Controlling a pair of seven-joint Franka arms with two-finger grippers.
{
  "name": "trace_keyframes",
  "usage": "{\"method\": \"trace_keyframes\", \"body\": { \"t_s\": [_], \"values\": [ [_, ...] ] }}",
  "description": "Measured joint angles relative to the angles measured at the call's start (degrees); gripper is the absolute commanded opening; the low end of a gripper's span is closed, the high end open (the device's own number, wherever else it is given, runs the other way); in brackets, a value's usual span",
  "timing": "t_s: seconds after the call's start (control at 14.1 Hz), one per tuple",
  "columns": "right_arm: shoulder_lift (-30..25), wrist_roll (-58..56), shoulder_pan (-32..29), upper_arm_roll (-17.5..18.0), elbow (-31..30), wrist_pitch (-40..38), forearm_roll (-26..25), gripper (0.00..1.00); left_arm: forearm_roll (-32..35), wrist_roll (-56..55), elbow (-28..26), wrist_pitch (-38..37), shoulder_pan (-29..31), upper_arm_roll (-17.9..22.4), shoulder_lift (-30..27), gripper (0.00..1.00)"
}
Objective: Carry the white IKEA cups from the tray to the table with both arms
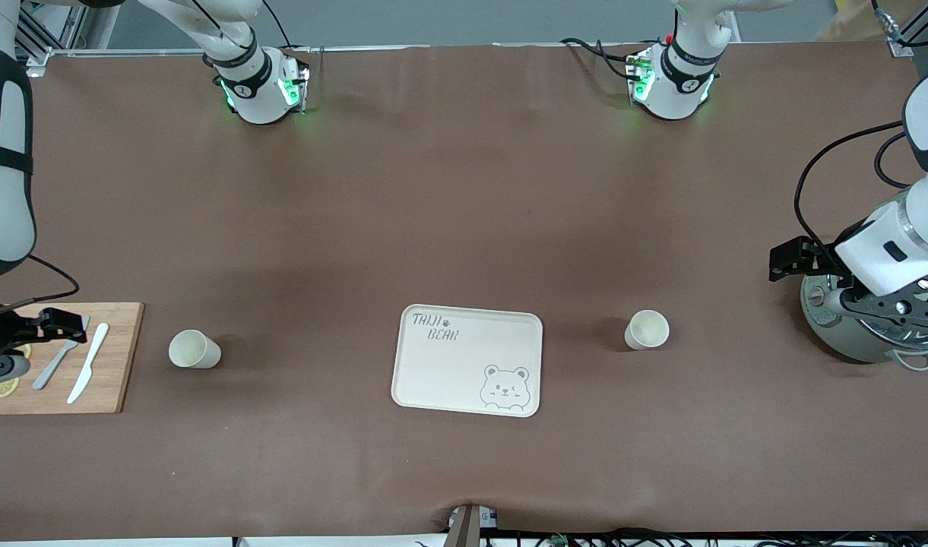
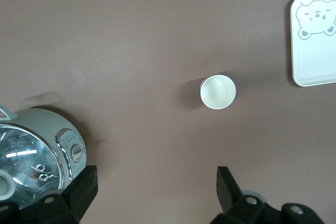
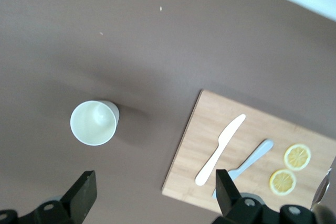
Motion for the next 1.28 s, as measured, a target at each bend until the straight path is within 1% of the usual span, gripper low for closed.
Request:
{"method": "trace_keyframes", "body": {
  "t_s": [0.07, 0.14, 0.28, 0.36, 0.5, 0.71, 0.85, 0.92, 1.07, 1.28],
  "values": [
    [-0.72, 1.21, 0.22, 0.33, 0.23, -0.66, 1.18, 1.0, 0.0, 0.0, -0.01, 0.0, -0.08, 0.0, 0.0, 1.0],
    [-1.57, 5.63, 0.89, 0.75, 0.55, -2.64, 2.04, 1.0, 0.0, 0.0, -0.04, 0.0, -0.18, 0.0, 0.01, 1.0],
    [-2.95, 20.17, 2.59, 2.01, 1.99, -6.87, 2.69, 1.0, 0.0, 0.0, -0.08, 0.0, -0.24, 0.0, 0.06, 1.0],
    [-3.57, 25.38, 3.31, 2.72, 2.55, -8.7, 2.69, 1.0, 0.0, 0.0, -0.09, 0.0, -0.22, 0.0, 0.07, 1.0],
    [-5.35, 31.1, 4.39, 3.57, 3.34, -12.3, 3.0, 1.0, 0.0, 0.0, -0.09, 0.0, -0.2, 0.01, 0.08, 1.0],
    [-9.67, 33.2, 3.32, 3.08, 3.5, -21.07, 5.93, 1.0, 0.33, 0.0, -0.1, 0.01, -0.02, 0.11, 0.09, 1.0],
    [-12.25, 32.51, 1.17, 2.85, 3.01, -23.94, 6.07, 1.0, 0.66, 0.0, -0.14, 0.01, -0.01, 0.12, 0.1, 1.0],
    [-12.99, 31.99, 0.52, 2.73, 2.4, -23.56, 5.41, 1.0, 0.67, 0.0, -0.14, 0.01, -0.11, 0.11, 0.1, 1.0],
    [-13.03, 30.58, 0.16, 2.68, 1.02, -20.32, 2.53, 1.0, 0.74, 0.0, -0.14, 0.01, -0.08, 0.12, 0.1, 1.0],
    [-11.72, 29.67, 0.47, 2.88, -0.41, -17.77, 2.08, 1.0, 0.77, 0.0, -0.3, 0.31, 0.18, 0.39, 0.58, 1.0]
  ]
}}
